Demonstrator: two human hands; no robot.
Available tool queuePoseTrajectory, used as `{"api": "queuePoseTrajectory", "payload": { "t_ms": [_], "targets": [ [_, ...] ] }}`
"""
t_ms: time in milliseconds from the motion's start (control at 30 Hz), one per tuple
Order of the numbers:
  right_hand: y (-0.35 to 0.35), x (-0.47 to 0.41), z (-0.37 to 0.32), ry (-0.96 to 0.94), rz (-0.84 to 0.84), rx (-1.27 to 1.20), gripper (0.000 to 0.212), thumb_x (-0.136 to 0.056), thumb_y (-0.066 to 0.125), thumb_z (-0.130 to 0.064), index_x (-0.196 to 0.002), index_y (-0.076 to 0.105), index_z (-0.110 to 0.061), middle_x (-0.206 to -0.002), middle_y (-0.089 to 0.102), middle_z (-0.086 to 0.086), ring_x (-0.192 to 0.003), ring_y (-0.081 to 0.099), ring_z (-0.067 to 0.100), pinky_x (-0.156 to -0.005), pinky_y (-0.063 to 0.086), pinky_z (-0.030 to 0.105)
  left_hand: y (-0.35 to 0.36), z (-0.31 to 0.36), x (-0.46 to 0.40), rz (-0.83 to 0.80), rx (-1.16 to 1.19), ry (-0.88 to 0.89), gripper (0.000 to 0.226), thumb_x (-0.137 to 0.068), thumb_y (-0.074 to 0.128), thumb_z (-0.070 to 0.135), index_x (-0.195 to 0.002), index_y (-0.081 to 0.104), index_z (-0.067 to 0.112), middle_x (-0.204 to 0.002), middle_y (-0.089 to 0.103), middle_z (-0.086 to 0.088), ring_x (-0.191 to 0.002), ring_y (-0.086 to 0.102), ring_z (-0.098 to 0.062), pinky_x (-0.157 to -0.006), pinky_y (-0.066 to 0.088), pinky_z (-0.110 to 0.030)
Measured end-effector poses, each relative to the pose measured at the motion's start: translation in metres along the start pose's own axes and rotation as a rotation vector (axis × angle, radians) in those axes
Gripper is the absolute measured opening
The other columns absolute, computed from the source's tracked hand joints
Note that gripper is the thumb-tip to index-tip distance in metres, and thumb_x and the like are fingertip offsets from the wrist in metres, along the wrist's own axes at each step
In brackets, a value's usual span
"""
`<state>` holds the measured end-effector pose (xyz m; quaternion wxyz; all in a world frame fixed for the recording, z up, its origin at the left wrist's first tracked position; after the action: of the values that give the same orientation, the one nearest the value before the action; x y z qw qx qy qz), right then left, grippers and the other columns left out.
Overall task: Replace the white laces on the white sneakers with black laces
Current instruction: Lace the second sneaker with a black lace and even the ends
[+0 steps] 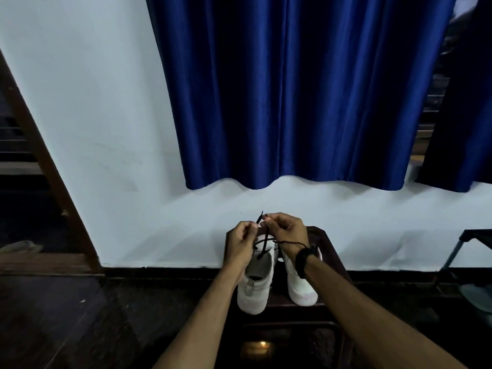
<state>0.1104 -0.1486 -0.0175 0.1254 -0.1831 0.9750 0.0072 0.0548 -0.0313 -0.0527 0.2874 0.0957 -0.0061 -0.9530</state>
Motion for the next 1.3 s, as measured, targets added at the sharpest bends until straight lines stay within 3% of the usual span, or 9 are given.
{"api": "queuePoseTrajectory", "payload": {
  "t_ms": [100, 267, 500, 600, 700, 900, 1067, 1167, 1300],
  "targets": [
    [0.001, 0.003, 0.007, 0.026, 0.049, 0.031, 0.009, -0.087, 0.070, -0.013, -0.092, 0.076, -0.008, -0.085, 0.076, 0.007, -0.083, 0.072, 0.024, -0.085, 0.057, 0.044, 0.010, 0.005, 0.006, -0.018, 0.077, -0.001, 0.013, -0.099, 0.056, 0.025, -0.095, 0.063, 0.014, -0.087, 0.068, -0.008, -0.082, 0.061, -0.018, -0.078, 0.050, -0.036],
    [0.009, 0.007, 0.004, 0.088, 0.113, -0.266, 0.017, -0.084, 0.072, -0.006, -0.100, 0.073, 0.000, -0.096, 0.073, 0.018, -0.085, 0.068, 0.021, -0.084, 0.056, 0.035, 0.017, 0.012, 0.010, -0.013, 0.022, 0.047, 0.013, -0.102, 0.050, 0.015, -0.097, 0.060, 0.009, -0.086, 0.066, -0.005, -0.079, 0.058, -0.011, -0.075, 0.048, -0.028],
    [0.015, 0.006, 0.008, 0.038, 0.116, -0.272, 0.006, -0.085, 0.070, -0.003, -0.086, 0.074, -0.008, -0.081, 0.074, 0.001, -0.076, 0.068, 0.007, -0.073, 0.053, 0.017, 0.008, 0.012, 0.007, 0.103, -0.028, 0.120, 0.007, -0.092, 0.062, 0.022, -0.092, 0.069, 0.020, -0.090, 0.072, 0.000, -0.089, 0.068, -0.018, -0.079, 0.055, -0.032],
    [0.015, 0.006, 0.016, 0.019, 0.100, -0.172, 0.006, -0.086, 0.070, -0.010, -0.088, 0.075, -0.008, -0.085, 0.075, 0.005, -0.080, 0.070, 0.013, -0.077, 0.054, 0.022, 0.005, 0.019, 0.009, 0.179, 0.090, 0.110, 0.016, -0.093, 0.065, 0.012, -0.106, 0.073, 0.016, -0.100, 0.073, 0.001, -0.092, 0.069, -0.010, -0.077, 0.054, -0.020],
    [0.014, 0.008, 0.021, -0.019, 0.087, -0.060, 0.007, -0.087, 0.071, -0.015, -0.087, 0.077, -0.016, -0.085, 0.076, 0.000, -0.086, 0.072, 0.016, -0.082, 0.055, 0.029, 0.004, 0.024, 0.009, 0.134, -0.053, 0.206, 0.014, -0.087, 0.073, 0.012, -0.100, 0.077, 0.012, -0.096, 0.072, 0.002, -0.086, 0.070, -0.006, -0.074, 0.053, -0.015],
    [0.007, 0.014, 0.021, -0.156, 0.113, 0.194, 0.004, -0.082, 0.076, -0.019, -0.083, 0.078, -0.022, -0.073, 0.073, -0.013, -0.072, 0.069, 0.000, -0.070, 0.052, 0.017, -0.005, 0.023, 0.005, 0.152, -0.236, 0.195, 0.006, -0.078, 0.081, 0.012, -0.078, 0.079, 0.018, -0.077, 0.073, 0.005, -0.073, 0.070, -0.004, -0.069, 0.054, -0.019],
    [0.004, 0.017, 0.021, -0.270, 0.071, 0.394, 0.011, -0.081, 0.075, -0.020, -0.089, 0.067, -0.024, -0.073, 0.071, -0.020, -0.074, 0.067, -0.002, -0.070, 0.048, 0.015, -0.012, 0.026, 0.000, 0.022, -0.369, 0.072, 0.005, -0.078, 0.080, 0.014, -0.083, 0.081, 0.014, -0.075, 0.075, 0.004, -0.070, 0.072, -0.007, -0.071, 0.058, -0.024],
    [0.005, 0.018, 0.017, -0.320, 0.027, 0.482, 0.026, -0.085, 0.071, -0.025, -0.101, 0.051, -0.018, -0.079, 0.065, -0.036, -0.073, 0.066, 0.000, -0.067, 0.041, 0.017, -0.015, 0.028, 0.000, -0.004, -0.328, 0.008, 0.004, -0.080, 0.079, 0.014, -0.084, 0.080, 0.013, -0.069, 0.074, 0.000, -0.061, 0.068, -0.007, -0.061, 0.053, -0.018],
    [0.006, 0.015, 0.016, -0.341, -0.014, 0.530, 0.026, -0.087, 0.069, -0.025, -0.104, 0.056, -0.012, -0.086, 0.055, -0.046, -0.065, 0.060, 0.000, -0.062, 0.035, 0.009, -0.016, 0.026, 0.000, -0.013, -0.197, -0.067, 0.004, -0.082, 0.078, 0.014, -0.083, 0.079, 0.011, -0.064, 0.071, -0.005, -0.057, 0.062, -0.008, -0.057, 0.047, -0.016]
  ]
}}
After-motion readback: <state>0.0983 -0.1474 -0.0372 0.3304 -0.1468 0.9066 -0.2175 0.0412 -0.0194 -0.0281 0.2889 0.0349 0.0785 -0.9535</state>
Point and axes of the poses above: each hand's wrist, its own x-axis away from the middle knuckle, its own y-axis out of the palm, z = x × y, the point moved 2 cm from there along -x, towards the middle knuckle
